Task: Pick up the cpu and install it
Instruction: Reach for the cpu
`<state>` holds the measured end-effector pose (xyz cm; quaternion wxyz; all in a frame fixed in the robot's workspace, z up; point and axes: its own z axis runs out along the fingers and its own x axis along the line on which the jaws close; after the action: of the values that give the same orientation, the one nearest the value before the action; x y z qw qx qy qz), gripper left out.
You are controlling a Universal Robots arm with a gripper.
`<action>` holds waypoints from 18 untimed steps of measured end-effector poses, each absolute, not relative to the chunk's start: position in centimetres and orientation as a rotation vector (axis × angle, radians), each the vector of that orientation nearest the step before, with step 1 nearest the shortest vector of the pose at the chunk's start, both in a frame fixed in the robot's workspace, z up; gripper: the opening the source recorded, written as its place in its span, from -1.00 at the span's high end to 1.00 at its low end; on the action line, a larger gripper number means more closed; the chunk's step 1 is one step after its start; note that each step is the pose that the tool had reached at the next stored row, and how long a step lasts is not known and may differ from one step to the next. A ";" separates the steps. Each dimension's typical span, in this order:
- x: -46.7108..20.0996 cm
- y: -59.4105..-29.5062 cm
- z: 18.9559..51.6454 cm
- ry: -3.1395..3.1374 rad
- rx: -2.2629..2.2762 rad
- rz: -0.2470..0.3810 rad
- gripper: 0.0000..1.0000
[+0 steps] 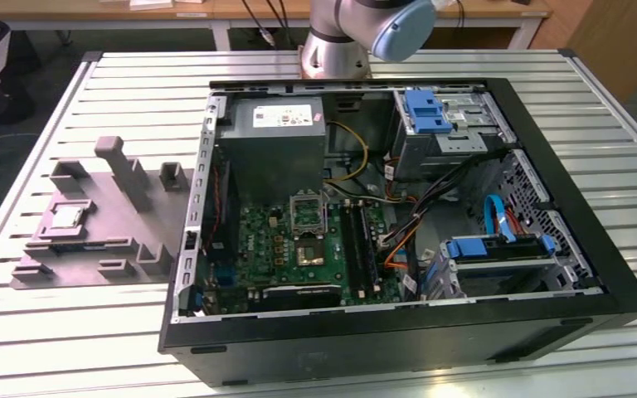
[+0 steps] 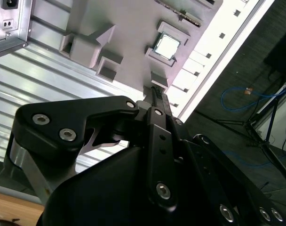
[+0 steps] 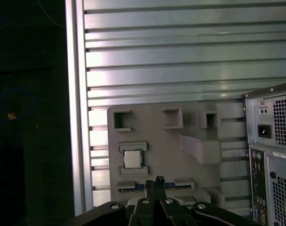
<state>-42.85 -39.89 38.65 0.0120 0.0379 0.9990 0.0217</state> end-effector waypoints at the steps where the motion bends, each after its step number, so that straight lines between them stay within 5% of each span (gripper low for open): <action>1: -42.9 -39.9 38.7 3.115 0.118 0.068 0.79; 18: -44.0 -39.9 38.7 3.115 0.118 0.068 0.79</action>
<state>-43.97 -39.89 38.65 0.0120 0.0379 0.9990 0.0217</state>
